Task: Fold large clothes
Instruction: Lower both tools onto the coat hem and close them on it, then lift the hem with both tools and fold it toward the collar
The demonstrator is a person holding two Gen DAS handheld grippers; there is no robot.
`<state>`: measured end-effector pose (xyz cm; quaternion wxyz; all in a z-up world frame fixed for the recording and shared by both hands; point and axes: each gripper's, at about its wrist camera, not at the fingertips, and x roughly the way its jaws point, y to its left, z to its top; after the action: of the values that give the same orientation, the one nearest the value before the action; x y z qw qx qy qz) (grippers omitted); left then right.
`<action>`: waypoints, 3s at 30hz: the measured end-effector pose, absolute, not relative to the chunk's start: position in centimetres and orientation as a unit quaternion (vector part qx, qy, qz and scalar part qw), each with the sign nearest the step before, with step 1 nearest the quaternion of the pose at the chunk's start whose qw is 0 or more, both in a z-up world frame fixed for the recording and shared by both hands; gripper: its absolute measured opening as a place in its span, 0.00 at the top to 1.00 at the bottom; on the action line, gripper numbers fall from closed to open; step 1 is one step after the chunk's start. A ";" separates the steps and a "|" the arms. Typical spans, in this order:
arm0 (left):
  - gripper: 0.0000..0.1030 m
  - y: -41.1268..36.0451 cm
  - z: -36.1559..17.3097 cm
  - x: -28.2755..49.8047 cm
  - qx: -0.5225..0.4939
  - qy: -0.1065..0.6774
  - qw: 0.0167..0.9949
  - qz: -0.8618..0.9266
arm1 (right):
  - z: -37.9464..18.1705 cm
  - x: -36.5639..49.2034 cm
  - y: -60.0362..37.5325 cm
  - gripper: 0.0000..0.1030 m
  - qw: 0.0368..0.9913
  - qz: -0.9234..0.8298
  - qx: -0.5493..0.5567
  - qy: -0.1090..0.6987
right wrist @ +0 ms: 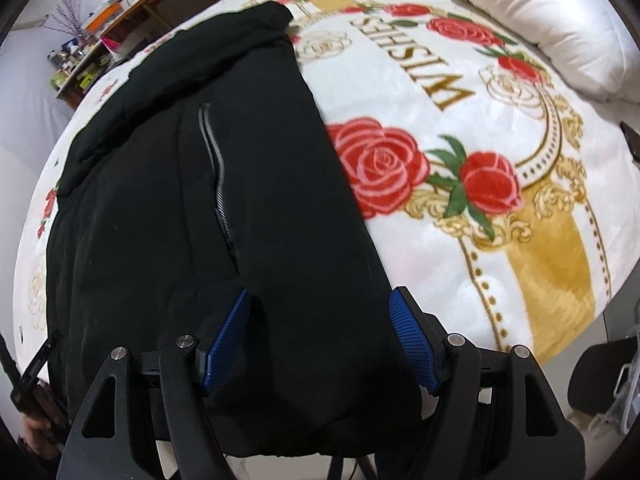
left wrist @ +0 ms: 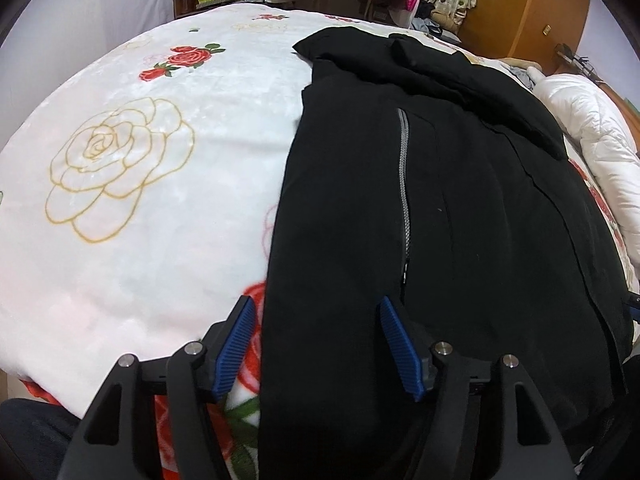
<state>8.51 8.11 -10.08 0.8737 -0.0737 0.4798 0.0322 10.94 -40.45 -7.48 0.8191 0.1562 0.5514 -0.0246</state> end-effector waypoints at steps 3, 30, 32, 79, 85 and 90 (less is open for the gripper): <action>0.30 8.1 -10.5 8.5 -0.077 0.480 0.873 0.033 | -8.3 11.2 -40.8 0.26 0.808 -0.026 0.169 0.564; 0.86 9.4 -1.9 6.3 -0.089 0.422 0.902 -0.012 | -1.1 6.5 -41.8 0.77 0.841 0.056 0.198 0.500; 0.86 9.8 -0.9 6.0 -0.101 0.410 0.906 -0.012 | 0.0 6.4 -42.1 0.77 0.848 0.061 0.207 0.484; 0.86 11.6 7.6 34.8 -0.204 0.318 0.926 -0.005 | 10.2 36.3 -39.4 0.76 0.888 0.069 0.239 0.386; 0.86 11.3 4.7 40.4 -0.198 0.351 0.915 0.012 | 6.9 41.5 -39.5 0.75 0.874 0.040 0.246 0.417; 0.85 11.4 1.6 44.1 -0.192 0.379 0.905 0.023 | 3.7 45.1 -39.7 0.72 0.859 0.022 0.260 0.440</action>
<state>44.10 11.36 1.57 0.9051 -0.1924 0.3786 0.0227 45.11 -39.72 3.73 0.8594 0.2597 0.4399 0.0220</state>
